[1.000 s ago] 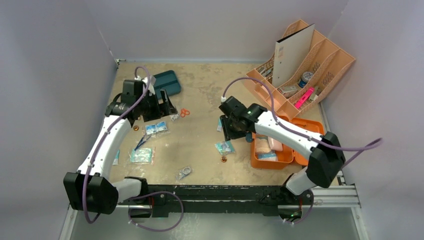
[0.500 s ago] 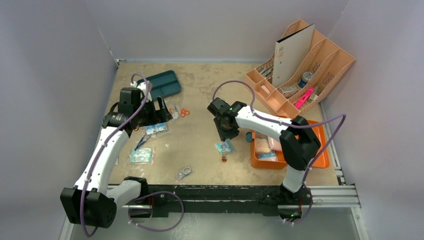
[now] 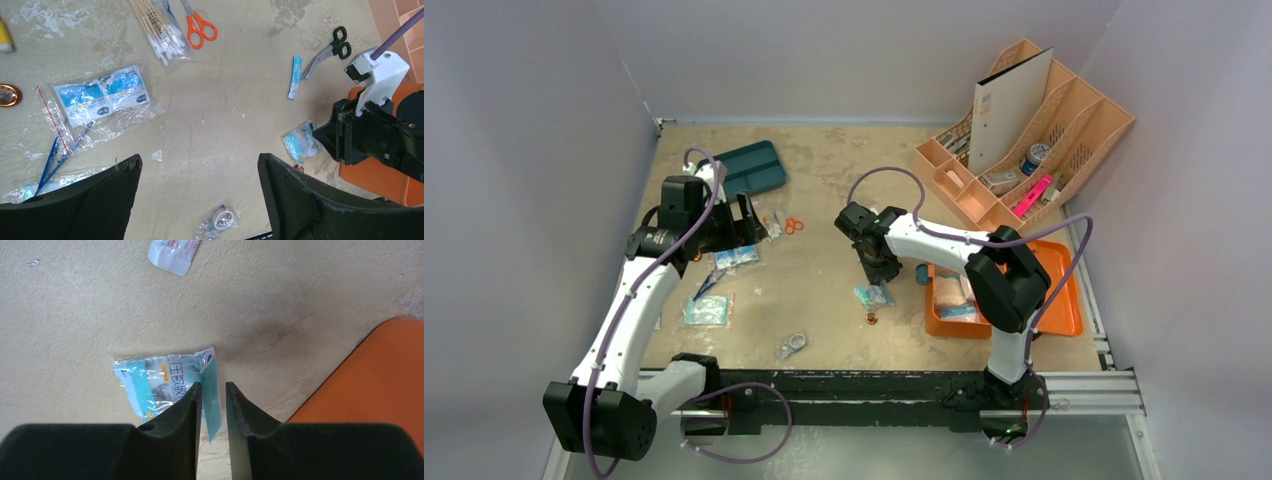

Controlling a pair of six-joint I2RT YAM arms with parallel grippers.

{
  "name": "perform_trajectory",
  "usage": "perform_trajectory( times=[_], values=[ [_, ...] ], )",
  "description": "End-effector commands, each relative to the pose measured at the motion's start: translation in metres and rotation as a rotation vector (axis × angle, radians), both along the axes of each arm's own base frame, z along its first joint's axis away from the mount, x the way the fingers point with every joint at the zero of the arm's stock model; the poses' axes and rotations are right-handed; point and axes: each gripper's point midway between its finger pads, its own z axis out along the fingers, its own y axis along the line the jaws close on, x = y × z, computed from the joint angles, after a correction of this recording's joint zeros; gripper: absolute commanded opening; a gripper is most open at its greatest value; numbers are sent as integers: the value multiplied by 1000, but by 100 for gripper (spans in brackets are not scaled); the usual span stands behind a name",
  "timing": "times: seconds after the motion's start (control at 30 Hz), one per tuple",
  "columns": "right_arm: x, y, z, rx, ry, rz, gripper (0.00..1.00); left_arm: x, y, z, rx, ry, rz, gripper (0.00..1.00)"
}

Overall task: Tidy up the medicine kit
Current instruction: Pick up the medical item at the center of the board.

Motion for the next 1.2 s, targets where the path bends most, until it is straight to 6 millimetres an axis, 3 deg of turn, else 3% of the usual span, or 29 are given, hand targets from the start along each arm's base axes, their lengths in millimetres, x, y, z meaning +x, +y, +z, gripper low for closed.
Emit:
perform_trajectory(
  times=[0.0,0.27,0.4,0.5,0.9,1.17],
  values=[
    [6,-2,4,-39,-31,7,26,5,4,11,21,-67,-3,84],
    [7,-3,-1,-51,-31,9,13,5,4,13,22,-77,-1,84],
    [10,-1,6,-43,-46,19,0,4,4,13,22,-78,-1,84],
    [13,-1,16,-37,-67,24,0,4,5,14,22,-80,0,84],
    [9,2,86,80,-144,83,0,3,3,14,14,-84,-7,84],
    [-5,1,146,195,-181,66,0,1,1,17,8,-96,-14,84]
  ],
)
